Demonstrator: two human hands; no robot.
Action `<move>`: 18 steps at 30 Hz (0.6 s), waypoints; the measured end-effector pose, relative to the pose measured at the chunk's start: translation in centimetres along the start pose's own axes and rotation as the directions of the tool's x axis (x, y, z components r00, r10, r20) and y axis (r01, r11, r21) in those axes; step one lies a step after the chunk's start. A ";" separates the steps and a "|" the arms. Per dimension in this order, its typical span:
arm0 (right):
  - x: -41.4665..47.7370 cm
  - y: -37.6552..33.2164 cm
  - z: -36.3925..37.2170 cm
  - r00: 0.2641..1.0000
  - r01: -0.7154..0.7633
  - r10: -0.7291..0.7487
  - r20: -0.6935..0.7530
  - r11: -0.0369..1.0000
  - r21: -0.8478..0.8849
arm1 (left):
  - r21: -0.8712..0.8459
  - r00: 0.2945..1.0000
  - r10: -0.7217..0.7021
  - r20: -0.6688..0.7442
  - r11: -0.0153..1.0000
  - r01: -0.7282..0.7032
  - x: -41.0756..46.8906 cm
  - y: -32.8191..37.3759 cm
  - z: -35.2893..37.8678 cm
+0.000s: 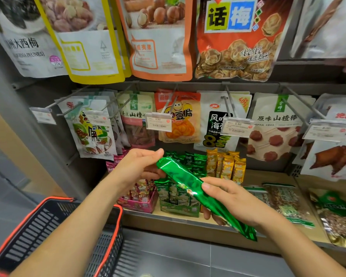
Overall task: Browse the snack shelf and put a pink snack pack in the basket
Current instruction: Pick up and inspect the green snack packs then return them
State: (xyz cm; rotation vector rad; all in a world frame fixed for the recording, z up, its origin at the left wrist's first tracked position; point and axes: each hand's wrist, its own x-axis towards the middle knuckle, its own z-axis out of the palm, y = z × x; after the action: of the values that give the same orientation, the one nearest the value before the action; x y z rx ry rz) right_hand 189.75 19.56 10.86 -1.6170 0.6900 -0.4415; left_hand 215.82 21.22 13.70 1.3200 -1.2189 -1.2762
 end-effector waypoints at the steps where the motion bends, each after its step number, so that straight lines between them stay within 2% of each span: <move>1: 0.0 0.0 0.0 1.000 -0.009 0.009 -0.017 1.000 0.012 | -0.015 1.000 0.003 -0.007 1.000 -0.003 0.0 0.0 0.3; 3: 0.1 0.1 -0.1 0.997 -0.024 0.026 -0.067 0.999 0.026 | -0.031 1.000 0.014 0.021 0.999 -0.013 -0.1 0.1 0.8; 6: 0.3 0.2 -0.1 0.996 -0.034 0.033 -0.086 0.999 -0.004 | 0.074 0.998 0.054 0.040 0.996 -0.057 -0.1 0.0 1.3; 8: 0.4 0.3 0.1 0.996 -0.044 0.044 -0.074 0.999 0.006 | 0.085 0.998 0.059 -0.031 0.995 -0.056 0.2 -0.2 1.4; 11: 0.3 0.2 -0.1 0.996 -0.055 0.062 -0.062 0.992 0.111 | 0.038 0.985 0.029 -0.168 0.999 -0.023 0.8 -0.5 1.2; 15: -0.2 -0.1 -1.5 0.993 -0.102 0.112 -0.033 0.967 0.235 | -0.070 0.933 -0.045 -0.358 0.997 0.021 1.4 -0.9 -0.1; 18: -0.5 -0.4 -2.2 0.994 -0.101 0.108 -0.007 0.952 0.289 | -0.116 0.917 -0.094 -0.387 0.992 0.052 1.7 -1.3 -0.6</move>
State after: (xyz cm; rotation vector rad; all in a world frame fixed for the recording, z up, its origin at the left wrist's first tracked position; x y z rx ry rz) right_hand 187.99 18.25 11.65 -1.2958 0.6902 -0.4608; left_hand 216.46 19.67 12.23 1.4700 -0.8180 -1.0434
